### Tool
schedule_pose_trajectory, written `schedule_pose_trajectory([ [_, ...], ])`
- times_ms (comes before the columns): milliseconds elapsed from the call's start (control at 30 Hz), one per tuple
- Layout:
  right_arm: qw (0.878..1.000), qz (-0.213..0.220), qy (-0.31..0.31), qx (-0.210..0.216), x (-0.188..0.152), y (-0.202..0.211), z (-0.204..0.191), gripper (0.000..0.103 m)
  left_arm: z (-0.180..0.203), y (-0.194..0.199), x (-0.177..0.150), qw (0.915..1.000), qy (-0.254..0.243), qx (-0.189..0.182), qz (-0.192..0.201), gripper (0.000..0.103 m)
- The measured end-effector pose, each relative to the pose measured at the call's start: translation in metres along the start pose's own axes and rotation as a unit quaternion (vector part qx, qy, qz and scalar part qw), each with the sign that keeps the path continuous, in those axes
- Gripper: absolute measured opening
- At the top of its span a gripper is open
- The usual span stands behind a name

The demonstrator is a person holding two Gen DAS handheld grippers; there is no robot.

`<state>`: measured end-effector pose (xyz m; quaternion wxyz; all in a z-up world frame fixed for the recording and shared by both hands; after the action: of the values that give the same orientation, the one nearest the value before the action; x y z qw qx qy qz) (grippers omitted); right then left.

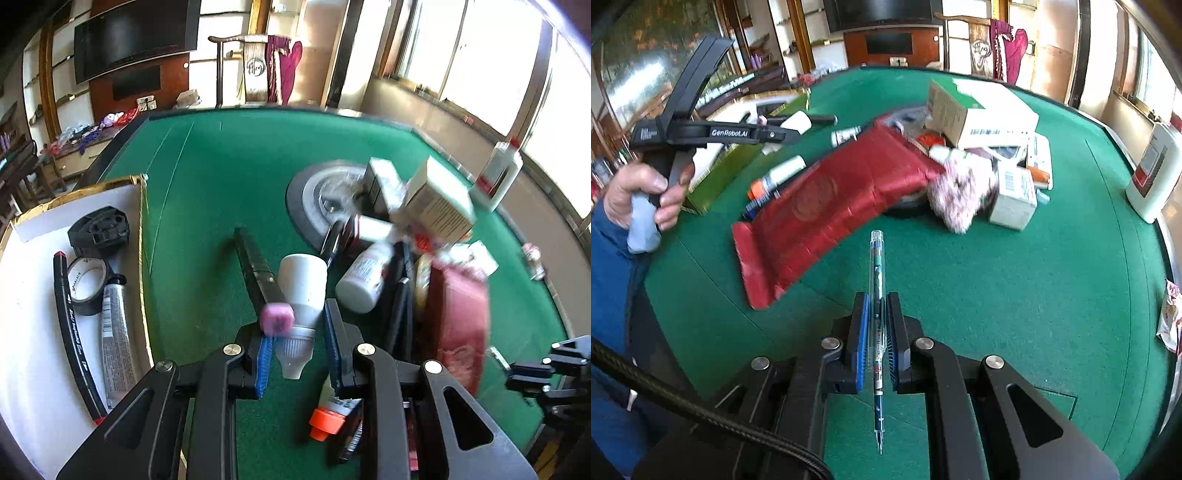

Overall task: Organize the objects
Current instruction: 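Grasp the white plastic bottle with the left tool while the right tool grasps the clear pen, then carry the white bottle and clear pen over the white tray with both tools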

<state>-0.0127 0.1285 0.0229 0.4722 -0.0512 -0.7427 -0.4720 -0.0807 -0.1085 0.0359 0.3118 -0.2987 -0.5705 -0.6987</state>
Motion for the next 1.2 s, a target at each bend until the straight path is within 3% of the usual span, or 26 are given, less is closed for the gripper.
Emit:
schedule_pose_trajectory([
  [333,0.997,0.036,-0.009,0.063,0.055,-0.016,-0.036,0.007,-0.043,0.016,0.013,0.9972,0.067,-0.001,0.034,0.022],
  [733,0.994,0.032,-0.008,0.102,0.1,-0.058,-0.073,0.007,-0.059,0.024,0.014,0.9953,0.085,-0.002,0.046,0.022],
  [967,0.992,0.022,-0.005,0.123,0.129,-0.089,-0.098,0.007,-0.1,0.036,0.014,0.9895,0.122,0.044,0.063,0.022],
  [1133,0.989,0.015,-0.012,0.148,0.153,-0.117,-0.124,0.007,-0.134,0.04,0.009,0.9807,0.153,0.106,0.062,0.022],
  [1200,0.988,0.01,-0.02,0.155,0.16,-0.129,-0.132,0.008,-0.145,0.042,0.006,0.9745,0.155,0.15,0.06,0.022],
])
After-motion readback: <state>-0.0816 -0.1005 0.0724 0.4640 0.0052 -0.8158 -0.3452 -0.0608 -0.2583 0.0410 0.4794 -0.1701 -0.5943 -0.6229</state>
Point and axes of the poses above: each gripper's, at about its wrist camera, not at the fingertips, and y roughly against the way its jaws point, z to its right, x to its top, the point moved 2 cm from there along -y, roughly the way its jaws point, and after that the axes turned 12 degrees about z, right-handed, at the moved point
